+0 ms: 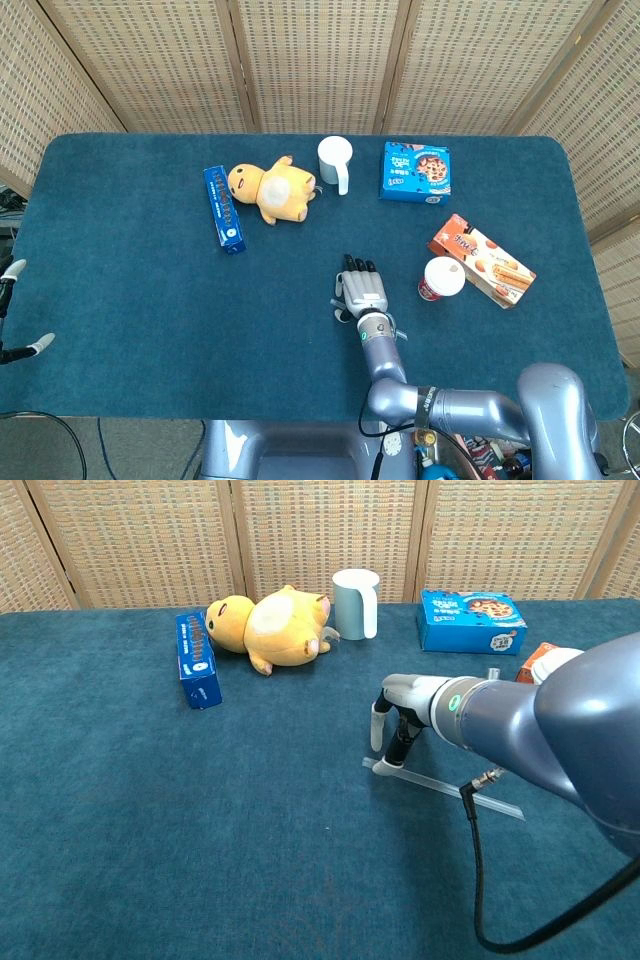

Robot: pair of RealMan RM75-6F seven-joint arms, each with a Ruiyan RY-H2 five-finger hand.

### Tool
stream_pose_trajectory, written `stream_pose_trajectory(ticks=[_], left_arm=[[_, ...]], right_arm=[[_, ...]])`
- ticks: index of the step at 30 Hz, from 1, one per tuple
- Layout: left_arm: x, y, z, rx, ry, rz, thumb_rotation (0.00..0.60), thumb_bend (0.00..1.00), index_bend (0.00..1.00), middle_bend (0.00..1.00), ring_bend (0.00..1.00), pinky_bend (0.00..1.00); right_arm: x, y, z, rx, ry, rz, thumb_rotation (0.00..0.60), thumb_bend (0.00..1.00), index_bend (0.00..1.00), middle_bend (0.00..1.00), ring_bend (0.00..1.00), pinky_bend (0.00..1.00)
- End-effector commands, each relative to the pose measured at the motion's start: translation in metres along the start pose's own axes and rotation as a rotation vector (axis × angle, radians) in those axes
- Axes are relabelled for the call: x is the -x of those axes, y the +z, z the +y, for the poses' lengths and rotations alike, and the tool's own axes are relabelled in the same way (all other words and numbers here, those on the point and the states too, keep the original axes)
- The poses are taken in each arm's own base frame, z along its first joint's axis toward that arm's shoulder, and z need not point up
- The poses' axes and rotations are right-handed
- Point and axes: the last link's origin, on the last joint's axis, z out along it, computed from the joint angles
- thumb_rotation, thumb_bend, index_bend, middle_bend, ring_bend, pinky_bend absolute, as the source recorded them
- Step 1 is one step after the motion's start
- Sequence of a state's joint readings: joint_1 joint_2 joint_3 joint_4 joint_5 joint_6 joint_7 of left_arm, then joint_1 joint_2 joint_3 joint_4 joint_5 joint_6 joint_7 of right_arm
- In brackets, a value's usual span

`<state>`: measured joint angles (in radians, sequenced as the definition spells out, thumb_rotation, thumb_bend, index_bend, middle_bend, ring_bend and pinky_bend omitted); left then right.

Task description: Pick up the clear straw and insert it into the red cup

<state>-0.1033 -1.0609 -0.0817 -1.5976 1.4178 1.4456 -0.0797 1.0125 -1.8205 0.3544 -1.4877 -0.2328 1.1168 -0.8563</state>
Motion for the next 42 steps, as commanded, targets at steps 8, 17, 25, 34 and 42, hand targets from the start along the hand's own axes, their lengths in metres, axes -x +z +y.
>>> stream_pose_trajectory(ticks=[8, 17, 25, 34, 42], left_arm=[[-0.001, 0.001, -0.001, -0.001, -0.005, -0.002, 0.600, 0.15, 0.00, 0.00, 0.00, 0.00], [-0.001, 0.002, -0.002, -0.005, -0.007, -0.002, 0.600, 0.15, 0.00, 0.00, 0.00, 0.00], [0.000, 0.003, -0.001, -0.005, -0.007, -0.008, 0.600, 0.15, 0.00, 0.00, 0.00, 0.00], [-0.002, 0.003, -0.002, -0.013, -0.010, 0.000, 0.600, 0.15, 0.00, 0.00, 0.00, 0.00], [-0.001, 0.004, -0.002, -0.012, -0.008, -0.003, 0.600, 0.15, 0.00, 0.00, 0.00, 0.00]], right_arm=[[0.009, 0.001, -0.001, 0.004, 0.004, -0.008, 0.600, 0.35, 0.51, 0.00, 0.00, 0.00], [0.012, 0.002, 0.000, -0.005, -0.004, -0.007, 0.600, 0.35, 0.51, 0.00, 0.00, 0.00], [0.010, 0.001, 0.009, 0.006, -0.029, 0.000, 0.600, 0.37, 0.52, 0.00, 0.00, 0.00], [0.014, -0.003, 0.021, 0.006, -0.012, -0.041, 0.600, 0.37, 0.52, 0.00, 0.00, 0.00], [0.017, -0.005, 0.028, -0.001, -0.017, -0.051, 0.600, 0.41, 0.56, 0.00, 0.00, 0.00]])
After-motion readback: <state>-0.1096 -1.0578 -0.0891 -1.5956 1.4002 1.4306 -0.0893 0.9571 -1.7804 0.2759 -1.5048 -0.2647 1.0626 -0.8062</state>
